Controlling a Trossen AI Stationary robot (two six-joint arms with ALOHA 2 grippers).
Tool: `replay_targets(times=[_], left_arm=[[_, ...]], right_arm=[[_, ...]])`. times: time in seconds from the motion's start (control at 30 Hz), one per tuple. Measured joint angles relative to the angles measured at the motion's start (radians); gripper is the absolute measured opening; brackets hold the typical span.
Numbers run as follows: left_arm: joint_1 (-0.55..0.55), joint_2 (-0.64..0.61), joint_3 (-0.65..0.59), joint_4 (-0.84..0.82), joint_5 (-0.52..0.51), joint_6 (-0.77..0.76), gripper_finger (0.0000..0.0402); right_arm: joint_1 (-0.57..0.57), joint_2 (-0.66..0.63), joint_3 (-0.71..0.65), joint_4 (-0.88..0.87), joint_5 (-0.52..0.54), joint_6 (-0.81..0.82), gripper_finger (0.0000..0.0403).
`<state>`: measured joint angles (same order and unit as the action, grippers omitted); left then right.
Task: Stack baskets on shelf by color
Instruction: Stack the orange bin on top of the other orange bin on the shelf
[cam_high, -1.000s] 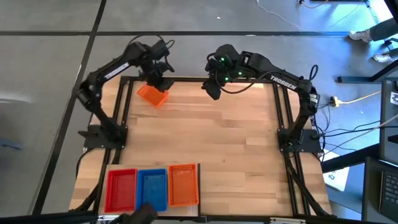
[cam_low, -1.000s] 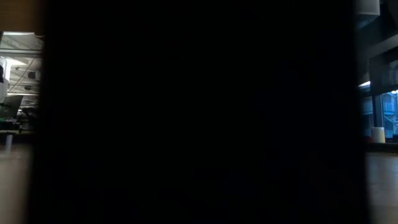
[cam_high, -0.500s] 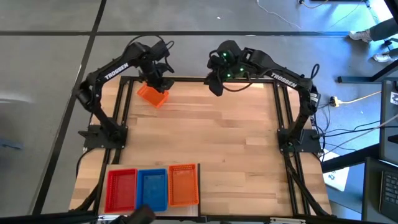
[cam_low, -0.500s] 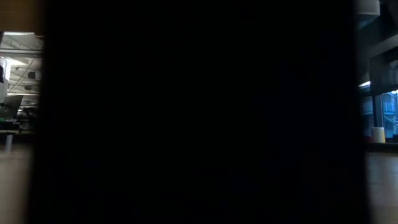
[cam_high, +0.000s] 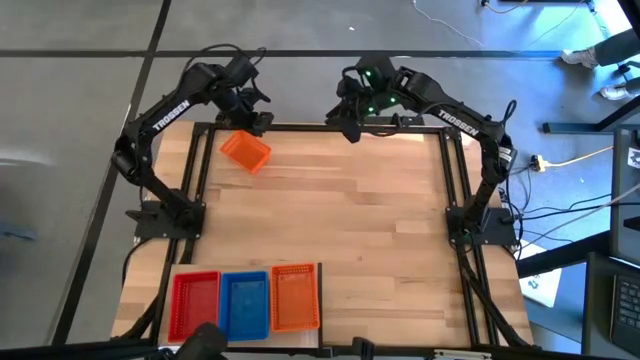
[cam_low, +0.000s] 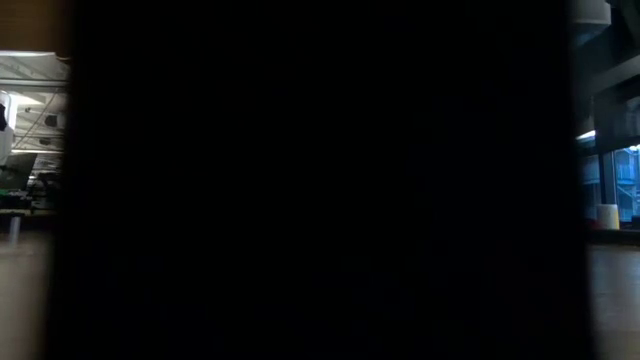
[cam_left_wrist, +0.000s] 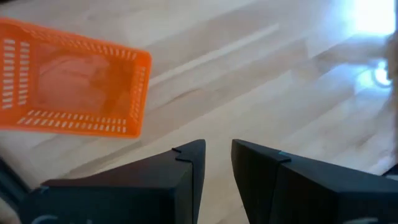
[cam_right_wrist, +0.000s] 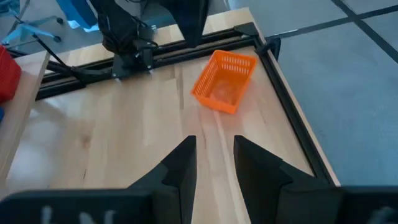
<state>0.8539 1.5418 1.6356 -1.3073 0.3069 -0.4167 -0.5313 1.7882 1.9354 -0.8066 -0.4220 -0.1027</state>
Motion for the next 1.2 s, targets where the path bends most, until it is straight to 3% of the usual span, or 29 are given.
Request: replay_targets(times=[0.3,0.63,0.83,1.2], left_arm=[[0.016,-0.002,0.002,-0.06,0.06,0.015,0.007],[0.045,-0.013,0.001,-0.157,-0.004,0.055,0.007],[0.066,-0.002,0.001,-0.186,-0.12,-0.047,0.007],[-0.006,0.05,0.0,-0.264,-0.103,-0.004,0.007]], right_arm=[[-0.016,0.002,0.0,-0.022,0.0,-0.007,0.0106],[-0.016,0.002,0.0,-0.04,0.001,-0.013,0.0106],[-0.016,0.002,0.0,-0.04,0.001,-0.015,0.0106],[-0.016,0.003,0.0,-0.039,0.002,-0.015,0.0106]])
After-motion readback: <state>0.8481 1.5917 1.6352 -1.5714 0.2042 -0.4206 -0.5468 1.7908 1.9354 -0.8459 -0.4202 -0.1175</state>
